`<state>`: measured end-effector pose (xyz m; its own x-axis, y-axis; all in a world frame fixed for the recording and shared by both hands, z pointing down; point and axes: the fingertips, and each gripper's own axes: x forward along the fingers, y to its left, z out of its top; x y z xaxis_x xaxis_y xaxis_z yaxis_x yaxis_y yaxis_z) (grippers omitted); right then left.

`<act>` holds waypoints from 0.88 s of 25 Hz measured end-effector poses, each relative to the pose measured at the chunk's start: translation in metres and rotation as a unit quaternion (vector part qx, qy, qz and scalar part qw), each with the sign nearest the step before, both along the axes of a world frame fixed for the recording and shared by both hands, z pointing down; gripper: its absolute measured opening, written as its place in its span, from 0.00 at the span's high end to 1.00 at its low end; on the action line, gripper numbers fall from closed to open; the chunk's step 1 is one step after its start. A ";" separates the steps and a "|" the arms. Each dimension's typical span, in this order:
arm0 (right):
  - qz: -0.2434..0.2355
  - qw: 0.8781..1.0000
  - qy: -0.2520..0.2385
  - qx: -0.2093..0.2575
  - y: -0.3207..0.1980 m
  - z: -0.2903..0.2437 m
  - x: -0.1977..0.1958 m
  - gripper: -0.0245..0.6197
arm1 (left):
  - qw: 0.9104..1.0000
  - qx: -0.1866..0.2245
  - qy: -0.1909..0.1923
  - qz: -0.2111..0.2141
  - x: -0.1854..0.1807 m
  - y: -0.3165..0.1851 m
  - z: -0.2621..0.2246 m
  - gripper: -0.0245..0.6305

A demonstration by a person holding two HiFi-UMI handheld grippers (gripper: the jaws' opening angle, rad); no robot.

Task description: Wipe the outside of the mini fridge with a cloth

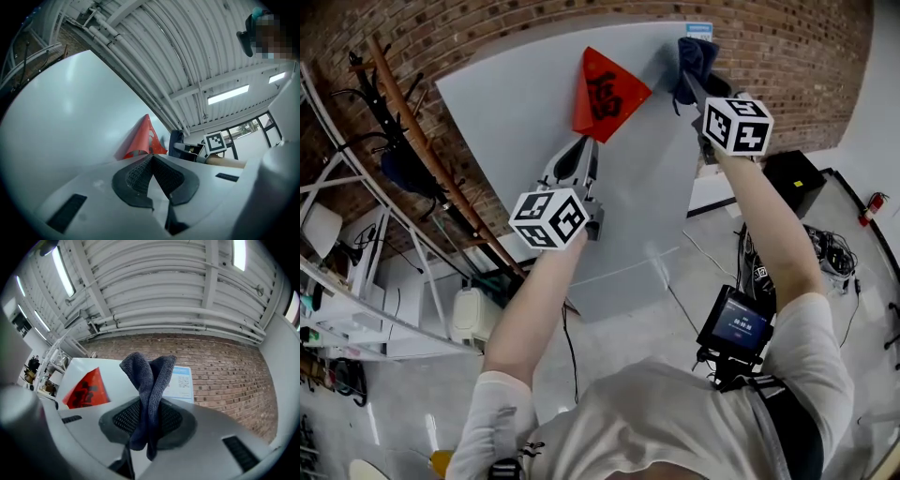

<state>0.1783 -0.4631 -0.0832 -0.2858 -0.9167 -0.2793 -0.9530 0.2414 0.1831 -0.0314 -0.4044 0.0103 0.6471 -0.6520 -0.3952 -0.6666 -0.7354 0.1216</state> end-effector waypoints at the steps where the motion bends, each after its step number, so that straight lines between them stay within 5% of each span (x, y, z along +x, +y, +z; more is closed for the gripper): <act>1: -0.013 1.000 0.005 0.004 0.007 -0.002 -0.016 0.83 | 1.000 -0.001 0.002 -0.003 -0.006 0.002 0.001 0.96; 15: -0.210 0.976 0.064 -0.005 0.072 0.036 -0.288 0.83 | 0.994 -0.024 0.005 -0.109 -0.161 0.055 0.021 0.96; 22: -0.243 0.965 0.085 -0.056 0.061 0.095 -0.387 0.83 | 0.987 -0.034 0.002 -0.158 -0.232 0.083 0.033 0.96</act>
